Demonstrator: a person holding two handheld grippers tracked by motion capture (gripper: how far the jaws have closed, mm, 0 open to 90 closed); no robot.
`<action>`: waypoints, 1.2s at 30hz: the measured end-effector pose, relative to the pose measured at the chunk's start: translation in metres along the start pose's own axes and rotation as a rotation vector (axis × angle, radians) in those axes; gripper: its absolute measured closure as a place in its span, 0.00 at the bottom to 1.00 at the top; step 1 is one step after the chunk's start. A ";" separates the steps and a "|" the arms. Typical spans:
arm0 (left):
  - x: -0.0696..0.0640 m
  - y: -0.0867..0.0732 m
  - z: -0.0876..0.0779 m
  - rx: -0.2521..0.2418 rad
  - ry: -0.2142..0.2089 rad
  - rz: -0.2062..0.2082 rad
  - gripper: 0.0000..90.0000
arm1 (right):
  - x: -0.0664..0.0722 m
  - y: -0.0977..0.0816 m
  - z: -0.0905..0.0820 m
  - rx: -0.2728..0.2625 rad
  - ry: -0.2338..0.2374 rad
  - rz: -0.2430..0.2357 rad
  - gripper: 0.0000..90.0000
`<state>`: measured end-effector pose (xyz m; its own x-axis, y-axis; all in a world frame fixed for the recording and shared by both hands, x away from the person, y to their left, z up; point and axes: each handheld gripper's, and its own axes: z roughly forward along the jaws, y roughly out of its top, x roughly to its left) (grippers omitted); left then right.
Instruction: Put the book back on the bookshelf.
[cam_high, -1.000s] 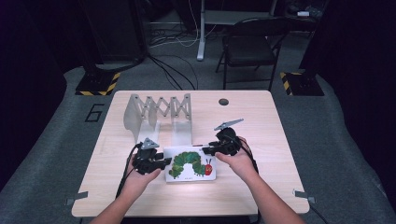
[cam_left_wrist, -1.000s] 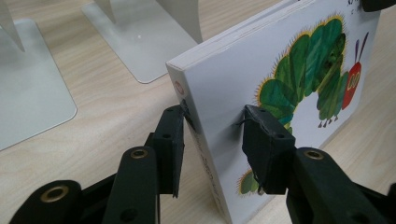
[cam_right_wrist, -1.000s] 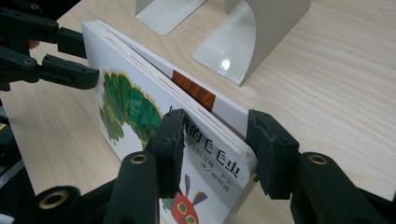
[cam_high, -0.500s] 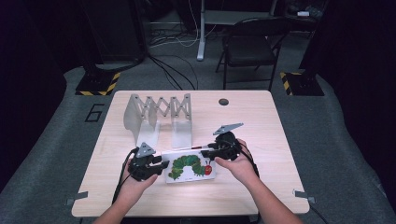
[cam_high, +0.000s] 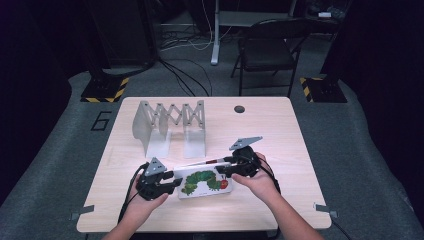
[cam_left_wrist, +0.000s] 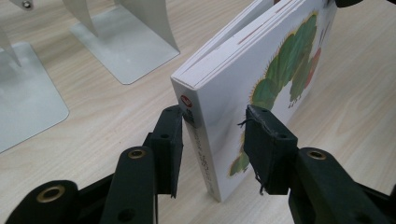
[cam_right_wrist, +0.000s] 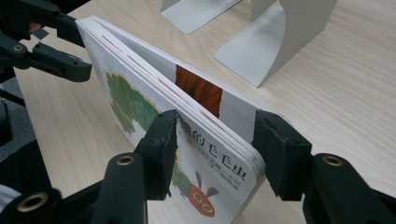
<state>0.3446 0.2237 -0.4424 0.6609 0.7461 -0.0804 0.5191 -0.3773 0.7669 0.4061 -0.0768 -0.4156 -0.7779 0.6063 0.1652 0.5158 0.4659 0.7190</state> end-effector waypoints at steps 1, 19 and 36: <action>-0.001 0.000 0.000 -0.006 0.002 0.001 0.63 | 0.000 0.000 0.000 0.000 0.002 -0.007 0.55; -0.006 0.001 -0.006 0.011 -0.063 0.039 0.54 | 0.004 -0.008 -0.011 0.048 0.038 0.001 0.53; -0.020 0.002 -0.010 0.029 -0.079 0.105 0.61 | 0.000 -0.024 -0.020 0.045 0.033 0.013 0.52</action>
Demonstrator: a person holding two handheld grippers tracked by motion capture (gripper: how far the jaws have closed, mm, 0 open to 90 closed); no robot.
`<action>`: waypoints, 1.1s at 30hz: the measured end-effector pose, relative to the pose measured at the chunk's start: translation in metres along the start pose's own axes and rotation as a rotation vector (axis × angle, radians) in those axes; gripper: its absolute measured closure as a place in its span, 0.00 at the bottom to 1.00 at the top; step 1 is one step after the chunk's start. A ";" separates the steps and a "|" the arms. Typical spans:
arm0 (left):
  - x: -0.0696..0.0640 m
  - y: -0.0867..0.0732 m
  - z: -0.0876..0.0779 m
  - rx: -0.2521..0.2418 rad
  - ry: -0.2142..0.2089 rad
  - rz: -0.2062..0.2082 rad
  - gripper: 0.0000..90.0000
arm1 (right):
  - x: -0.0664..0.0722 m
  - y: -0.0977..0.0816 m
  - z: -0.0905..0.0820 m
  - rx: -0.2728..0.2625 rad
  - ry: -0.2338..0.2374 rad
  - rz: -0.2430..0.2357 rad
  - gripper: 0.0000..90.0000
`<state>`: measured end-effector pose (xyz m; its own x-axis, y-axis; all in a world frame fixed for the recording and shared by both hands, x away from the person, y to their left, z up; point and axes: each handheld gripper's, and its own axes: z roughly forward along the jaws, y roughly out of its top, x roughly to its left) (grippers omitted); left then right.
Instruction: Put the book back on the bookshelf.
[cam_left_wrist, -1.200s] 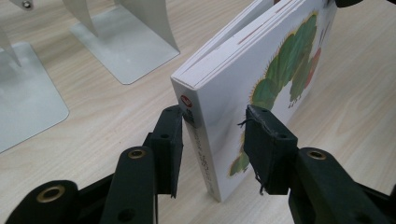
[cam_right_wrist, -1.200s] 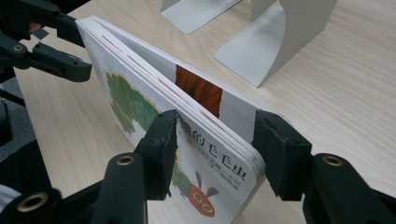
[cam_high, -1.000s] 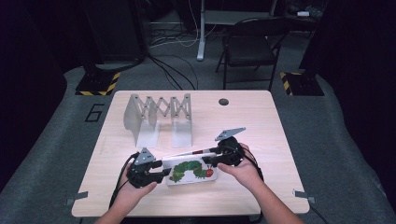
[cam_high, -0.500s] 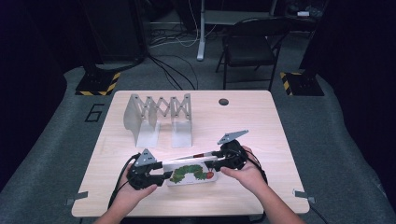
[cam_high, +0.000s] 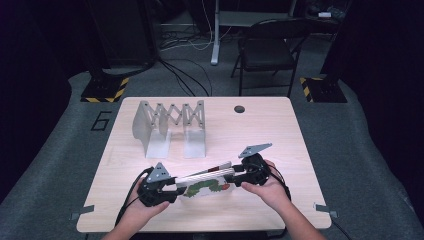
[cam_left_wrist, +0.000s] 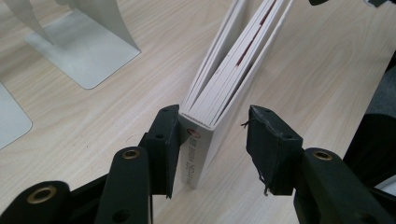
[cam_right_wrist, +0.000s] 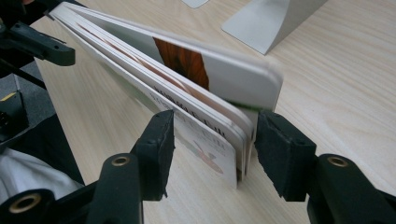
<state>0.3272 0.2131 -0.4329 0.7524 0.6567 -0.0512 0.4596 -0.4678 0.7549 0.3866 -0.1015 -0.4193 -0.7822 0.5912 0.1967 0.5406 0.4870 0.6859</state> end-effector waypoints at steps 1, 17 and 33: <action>-0.001 0.000 0.000 0.004 -0.003 0.005 0.61 | -0.001 -0.001 0.000 0.000 -0.003 0.001 0.53; -0.002 0.014 0.016 -0.001 -0.038 0.017 0.62 | -0.010 -0.010 0.012 0.002 -0.020 0.059 0.56; -0.003 0.030 0.031 0.049 -0.058 0.041 0.62 | -0.013 -0.015 0.016 -0.052 -0.023 0.088 0.56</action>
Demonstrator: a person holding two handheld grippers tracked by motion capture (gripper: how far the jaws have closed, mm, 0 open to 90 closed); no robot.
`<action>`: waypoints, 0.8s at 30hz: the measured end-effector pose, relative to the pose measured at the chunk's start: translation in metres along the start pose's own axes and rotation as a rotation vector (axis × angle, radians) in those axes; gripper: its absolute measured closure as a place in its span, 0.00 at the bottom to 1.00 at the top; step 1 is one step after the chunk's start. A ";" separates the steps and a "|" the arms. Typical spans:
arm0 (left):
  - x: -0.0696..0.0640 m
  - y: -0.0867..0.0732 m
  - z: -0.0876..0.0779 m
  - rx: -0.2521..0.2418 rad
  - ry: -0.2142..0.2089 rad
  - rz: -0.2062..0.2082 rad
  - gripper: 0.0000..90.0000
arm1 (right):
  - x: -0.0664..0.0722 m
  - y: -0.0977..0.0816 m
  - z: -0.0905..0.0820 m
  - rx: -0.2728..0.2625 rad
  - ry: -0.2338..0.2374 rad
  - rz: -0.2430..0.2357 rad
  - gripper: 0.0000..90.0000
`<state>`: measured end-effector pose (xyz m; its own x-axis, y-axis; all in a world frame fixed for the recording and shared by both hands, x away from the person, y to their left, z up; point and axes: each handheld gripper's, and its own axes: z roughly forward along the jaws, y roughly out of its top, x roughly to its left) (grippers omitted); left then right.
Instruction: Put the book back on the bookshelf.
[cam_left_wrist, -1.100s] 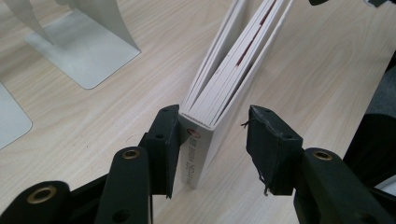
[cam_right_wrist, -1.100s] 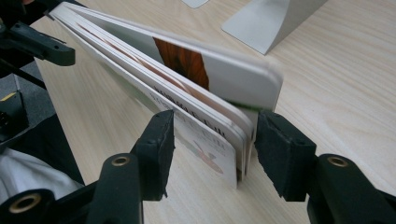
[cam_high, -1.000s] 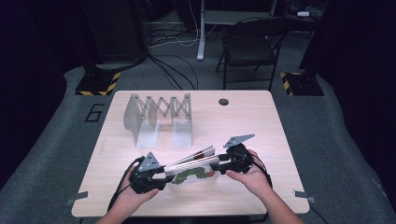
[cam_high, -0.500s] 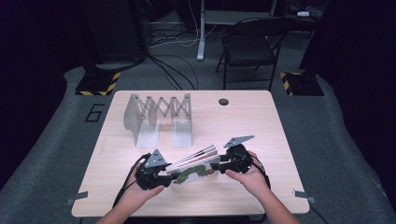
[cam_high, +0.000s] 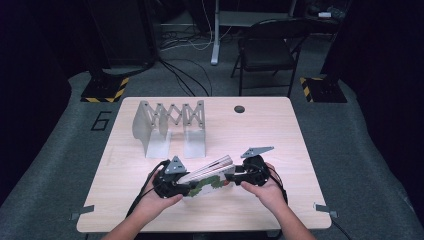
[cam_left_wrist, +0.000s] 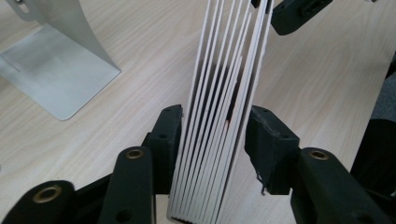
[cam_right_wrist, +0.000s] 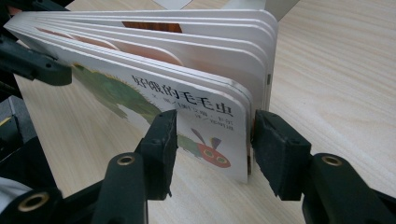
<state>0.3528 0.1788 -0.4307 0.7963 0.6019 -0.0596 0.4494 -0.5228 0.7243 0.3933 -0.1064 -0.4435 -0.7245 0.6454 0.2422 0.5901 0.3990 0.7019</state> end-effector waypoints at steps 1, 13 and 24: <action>0.000 0.001 0.001 0.003 -0.008 -0.004 0.60 | 0.000 0.000 0.000 -0.004 0.002 -0.002 0.56; -0.001 0.006 0.015 0.027 -0.013 -0.010 0.61 | -0.001 -0.003 0.002 -0.028 0.000 0.009 0.56; 0.001 0.007 0.020 0.039 -0.013 -0.002 0.63 | -0.002 -0.004 0.003 -0.030 0.002 0.018 0.55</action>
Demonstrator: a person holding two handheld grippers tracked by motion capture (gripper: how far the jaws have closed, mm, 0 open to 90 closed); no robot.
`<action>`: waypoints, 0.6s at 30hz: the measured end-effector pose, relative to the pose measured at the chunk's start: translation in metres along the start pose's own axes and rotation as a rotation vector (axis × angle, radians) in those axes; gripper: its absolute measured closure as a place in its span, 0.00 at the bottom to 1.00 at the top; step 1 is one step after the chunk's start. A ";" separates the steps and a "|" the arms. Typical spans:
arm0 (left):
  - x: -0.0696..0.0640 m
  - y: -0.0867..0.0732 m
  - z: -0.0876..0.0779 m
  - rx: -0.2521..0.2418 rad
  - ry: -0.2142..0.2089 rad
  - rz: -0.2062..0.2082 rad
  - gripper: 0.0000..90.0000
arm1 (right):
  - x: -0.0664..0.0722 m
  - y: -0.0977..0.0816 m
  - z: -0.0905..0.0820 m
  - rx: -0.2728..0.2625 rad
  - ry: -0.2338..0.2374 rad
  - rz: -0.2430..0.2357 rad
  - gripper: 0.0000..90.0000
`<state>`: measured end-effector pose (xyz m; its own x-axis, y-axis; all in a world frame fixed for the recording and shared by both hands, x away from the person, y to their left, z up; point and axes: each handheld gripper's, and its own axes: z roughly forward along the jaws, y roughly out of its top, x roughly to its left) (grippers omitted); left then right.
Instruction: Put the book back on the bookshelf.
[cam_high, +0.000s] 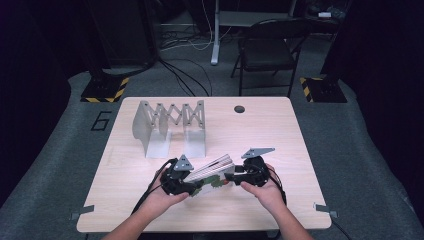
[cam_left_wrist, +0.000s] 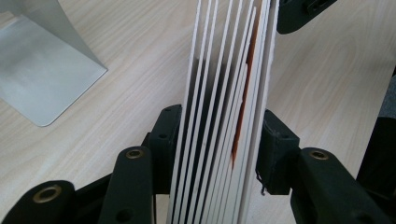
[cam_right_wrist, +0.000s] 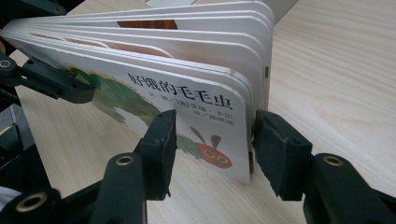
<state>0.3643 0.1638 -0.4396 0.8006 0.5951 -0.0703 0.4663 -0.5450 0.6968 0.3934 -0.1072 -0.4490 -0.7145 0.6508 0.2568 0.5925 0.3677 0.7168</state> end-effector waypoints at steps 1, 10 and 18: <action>0.000 0.000 0.000 0.003 0.001 0.003 0.63 | 0.000 0.000 0.000 0.000 0.000 0.001 0.55; 0.000 0.000 0.001 0.012 0.003 0.014 0.63 | 0.000 -0.001 0.001 0.005 0.002 0.007 0.54; 0.001 0.000 0.004 0.014 -0.007 0.000 0.63 | 0.000 -0.001 0.002 0.004 -0.004 0.000 0.53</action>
<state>0.3665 0.1618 -0.4428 0.8032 0.5910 -0.0750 0.4712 -0.5533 0.6869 0.3939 -0.1064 -0.4513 -0.7133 0.6531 0.2545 0.5941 0.3706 0.7140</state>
